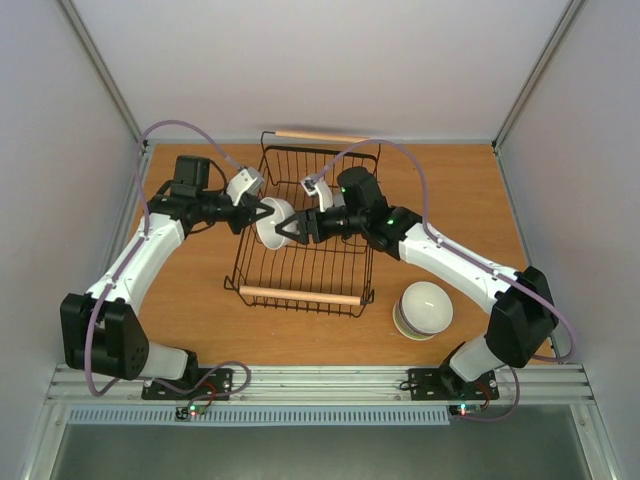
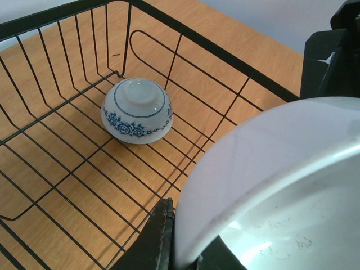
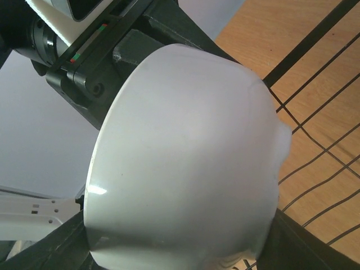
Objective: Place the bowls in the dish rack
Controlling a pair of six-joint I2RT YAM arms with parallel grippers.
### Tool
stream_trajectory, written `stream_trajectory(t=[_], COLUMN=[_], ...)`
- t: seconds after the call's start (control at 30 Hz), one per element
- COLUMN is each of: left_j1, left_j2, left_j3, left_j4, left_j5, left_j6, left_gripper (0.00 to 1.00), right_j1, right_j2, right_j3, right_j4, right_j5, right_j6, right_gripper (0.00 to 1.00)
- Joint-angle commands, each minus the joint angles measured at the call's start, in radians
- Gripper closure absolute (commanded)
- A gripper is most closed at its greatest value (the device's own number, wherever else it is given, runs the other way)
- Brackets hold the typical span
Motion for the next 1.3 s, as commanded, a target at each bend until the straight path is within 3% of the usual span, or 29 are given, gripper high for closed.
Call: stream_trajectory(t=[0.0,0.07,0.2,0.23,0.3,0.33,0.4,0.47,0.73,1.07,1.27], left_j1=[-0.007,-0.007,-0.007,-0.007,-0.007,-0.007,-0.007,-0.003,0.056,0.076,0.077], left_j2=[-0.028,-0.032,-0.041,-0.045,-0.054,-0.063,-0.081,-0.105,-0.183,-0.186,-0.182], left_j3=[0.007,0.001,-0.025,-0.033,-0.044,-0.048,-0.06,-0.073,-0.106,-0.13,-0.134], left_j4=[0.073,0.081,0.132,0.145,0.176,0.193,0.244,0.289,0.39,0.416,0.423], left_j5=[0.08,0.061,-0.001,-0.014,-0.055,-0.089,-0.191,-0.303,-0.604,-0.624,-0.627], left_j6=[-0.004,-0.003,-0.033,-0.044,-0.069,-0.085,-0.135,-0.168,-0.29,-0.318,-0.317], left_gripper=[1.0,0.99,0.97,0.88,0.5,0.36,0.23,0.17,0.13,0.13,0.13], right_j1=[0.023,0.025,0.026,0.026,0.025,0.026,0.025,0.028,0.097,0.135,0.143], right_j2=[0.02,0.018,0.0,0.001,0.023,0.04,0.092,0.142,0.451,0.804,0.931], right_j3=[0.041,0.061,0.113,0.135,0.197,0.235,0.316,0.381,0.683,1.104,1.161], right_j4=[-0.034,-0.071,-0.175,-0.209,-0.301,-0.35,-0.45,-0.528,-0.762,-0.881,-0.861], right_j5=[-0.012,0.008,0.107,0.138,0.218,0.268,0.362,0.457,0.912,1.173,1.339], right_j6=[-0.021,-0.063,-0.141,-0.162,-0.204,-0.223,-0.257,-0.306,-0.468,-0.62,-0.726], right_gripper=[0.79,0.97,0.99,0.99,0.99,0.99,0.99,0.99,0.99,0.99,0.99])
